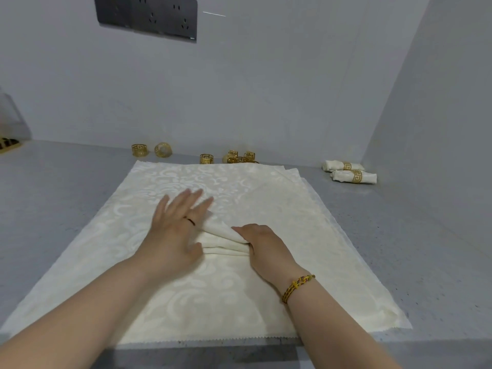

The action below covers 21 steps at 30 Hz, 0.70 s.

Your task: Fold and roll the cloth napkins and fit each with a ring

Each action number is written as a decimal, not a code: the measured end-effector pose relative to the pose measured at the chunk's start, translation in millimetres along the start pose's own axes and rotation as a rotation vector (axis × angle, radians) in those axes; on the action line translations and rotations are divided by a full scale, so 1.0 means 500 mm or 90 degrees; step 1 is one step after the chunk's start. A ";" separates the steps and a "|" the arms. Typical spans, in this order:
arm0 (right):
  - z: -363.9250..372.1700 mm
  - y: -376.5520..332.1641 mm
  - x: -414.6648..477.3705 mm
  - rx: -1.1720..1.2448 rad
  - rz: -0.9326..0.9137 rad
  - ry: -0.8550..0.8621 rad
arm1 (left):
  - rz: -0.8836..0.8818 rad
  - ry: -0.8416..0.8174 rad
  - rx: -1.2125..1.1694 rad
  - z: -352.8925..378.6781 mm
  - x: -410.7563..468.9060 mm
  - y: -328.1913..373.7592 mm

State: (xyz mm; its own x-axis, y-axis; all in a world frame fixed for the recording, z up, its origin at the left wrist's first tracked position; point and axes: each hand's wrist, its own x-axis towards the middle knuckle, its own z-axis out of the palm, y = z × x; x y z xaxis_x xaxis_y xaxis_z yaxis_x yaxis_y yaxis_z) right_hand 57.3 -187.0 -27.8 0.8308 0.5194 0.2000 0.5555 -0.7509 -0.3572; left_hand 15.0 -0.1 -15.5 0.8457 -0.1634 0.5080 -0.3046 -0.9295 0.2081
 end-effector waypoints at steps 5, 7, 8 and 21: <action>0.002 0.000 0.002 -0.013 -0.010 0.001 | 0.112 -0.104 0.163 0.039 0.029 0.051; 0.000 0.004 0.001 -0.005 -0.005 0.005 | 0.105 -0.115 0.158 0.059 0.027 0.055; -0.002 0.009 0.001 -0.005 0.009 0.007 | 0.097 -0.134 0.149 0.064 0.023 0.053; -0.020 0.050 -0.039 -0.228 -0.211 0.173 | 0.030 -0.234 0.059 0.063 0.008 0.043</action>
State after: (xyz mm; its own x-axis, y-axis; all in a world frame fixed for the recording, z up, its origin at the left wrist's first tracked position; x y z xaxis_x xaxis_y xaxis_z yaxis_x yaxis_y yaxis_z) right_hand 55.4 -219.9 -31.4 0.5631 0.6628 0.4936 0.7263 -0.6819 0.0871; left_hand 25.6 -31.1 -35.3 0.9375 -0.2990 0.1782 -0.3204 -0.9413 0.1060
